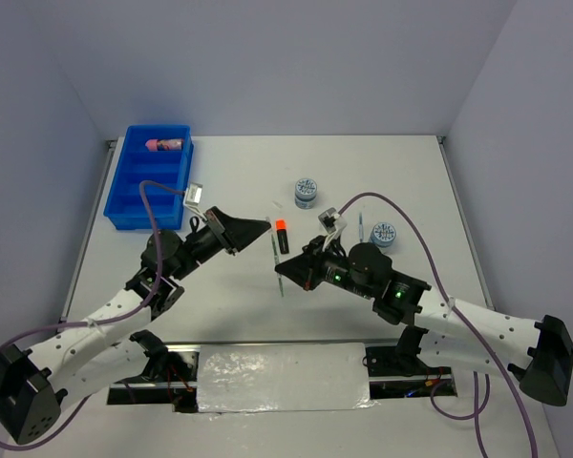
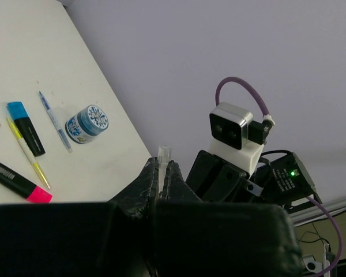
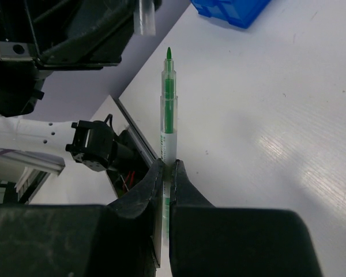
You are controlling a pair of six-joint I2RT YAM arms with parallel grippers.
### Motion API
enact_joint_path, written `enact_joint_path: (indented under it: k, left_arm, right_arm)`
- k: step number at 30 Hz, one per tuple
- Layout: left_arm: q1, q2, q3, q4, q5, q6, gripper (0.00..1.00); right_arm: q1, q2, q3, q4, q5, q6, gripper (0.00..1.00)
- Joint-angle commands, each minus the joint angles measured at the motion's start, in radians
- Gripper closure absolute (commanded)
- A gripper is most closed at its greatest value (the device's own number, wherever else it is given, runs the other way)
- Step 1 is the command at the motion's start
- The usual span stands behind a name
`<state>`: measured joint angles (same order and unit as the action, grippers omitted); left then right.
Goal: Sort the stationery into containers
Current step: Close the pen cap on the pen.
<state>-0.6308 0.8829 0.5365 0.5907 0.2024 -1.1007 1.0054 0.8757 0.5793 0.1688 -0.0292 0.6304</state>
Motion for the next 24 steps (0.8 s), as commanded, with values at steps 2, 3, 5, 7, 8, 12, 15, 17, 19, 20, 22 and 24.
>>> enact_joint_path:
  k: [2,3,5,7,8,12,15,17,19,20,22,24]
  left_arm:
    - [-0.012,0.013,0.025,0.038,0.025,0.028,1.00]
    - [-0.010,0.014,0.026,0.037,0.025,0.030,1.00]
    - [-0.014,0.018,0.026,0.038,0.026,0.033,1.00]
    - [-0.014,0.018,0.022,0.038,0.025,0.036,1.00]
    - [-0.015,0.018,0.022,0.038,0.022,0.036,1.00]
    - [-0.014,0.013,0.020,0.034,0.009,0.042,1.00]
    - [-0.015,0.010,0.028,0.029,0.003,0.045,1.00]
    - [-0.015,0.011,0.037,0.021,0.000,0.051,1.00]
    - [-0.015,0.011,0.045,0.015,-0.009,0.055,1.00]
    - [-0.015,0.010,0.048,0.011,-0.014,0.059,1.00]
    - [-0.014,0.010,0.054,0.006,-0.023,0.065,1.00]
    - [-0.015,0.016,0.060,0.004,-0.024,0.070,1.00]
  right_arm:
    - [0.009,0.000,0.060,0.008,0.017,-0.023,1.00]
    - [0.009,0.000,0.062,0.008,0.017,-0.023,1.00]
    - [0.010,-0.001,0.062,0.006,0.017,-0.023,1.00]
    - [0.009,-0.006,0.063,0.003,0.017,-0.024,1.00]
    - [0.007,-0.006,0.065,0.005,0.015,-0.023,1.00]
    - [0.010,0.000,0.067,-0.003,0.005,-0.021,1.00]
    - [0.009,0.000,0.060,-0.002,0.005,-0.020,1.00]
    - [0.010,-0.006,0.054,0.000,0.003,-0.020,1.00]
    - [0.012,-0.007,0.053,-0.003,0.002,-0.020,1.00]
    - [0.012,-0.009,0.053,-0.008,0.002,-0.018,1.00]
    - [0.015,-0.009,0.048,-0.006,0.000,-0.017,1.00]
    - [0.018,-0.004,0.047,-0.009,0.003,-0.017,1.00]
